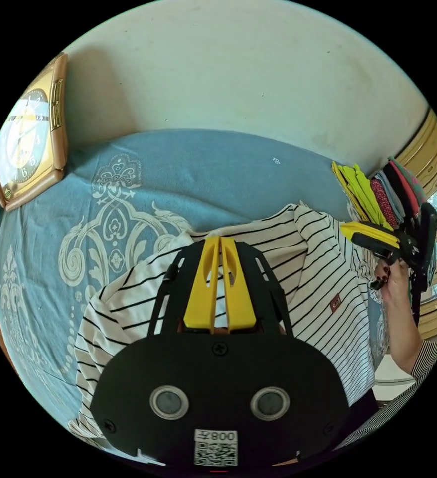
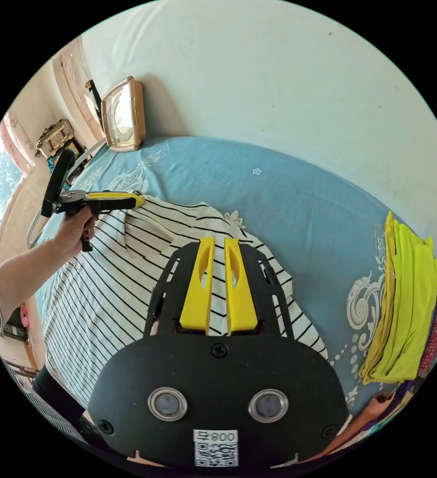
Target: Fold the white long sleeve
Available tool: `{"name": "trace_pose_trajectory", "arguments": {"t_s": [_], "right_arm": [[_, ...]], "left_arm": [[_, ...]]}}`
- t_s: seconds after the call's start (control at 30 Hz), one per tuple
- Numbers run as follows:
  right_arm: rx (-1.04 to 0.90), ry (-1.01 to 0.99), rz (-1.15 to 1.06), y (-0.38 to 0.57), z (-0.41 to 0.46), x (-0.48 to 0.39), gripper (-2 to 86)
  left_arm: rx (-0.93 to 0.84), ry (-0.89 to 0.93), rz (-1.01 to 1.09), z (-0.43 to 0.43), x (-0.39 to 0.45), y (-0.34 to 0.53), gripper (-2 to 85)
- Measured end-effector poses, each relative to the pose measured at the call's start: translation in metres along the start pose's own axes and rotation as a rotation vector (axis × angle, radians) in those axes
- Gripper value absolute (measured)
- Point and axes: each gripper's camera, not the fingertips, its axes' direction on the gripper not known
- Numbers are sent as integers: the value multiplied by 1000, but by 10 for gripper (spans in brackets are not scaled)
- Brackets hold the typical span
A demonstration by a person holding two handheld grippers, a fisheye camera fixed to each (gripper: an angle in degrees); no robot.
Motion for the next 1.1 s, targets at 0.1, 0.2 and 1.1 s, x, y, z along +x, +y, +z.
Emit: {"name": "trace_pose_trajectory", "arguments": {"t_s": [0.1,0.2,1.1], "right_arm": [[-106,19,-35,-40,34,1,51],[-135,44,-69,-60,49,-5,27],[-149,81,-123,-111,81,-65,0]], "left_arm": [[-1,-17,27,12,4,-3,2],[5,-31,48,19,8,-10,1],[40,0,38,39,35,-56,2]]}}
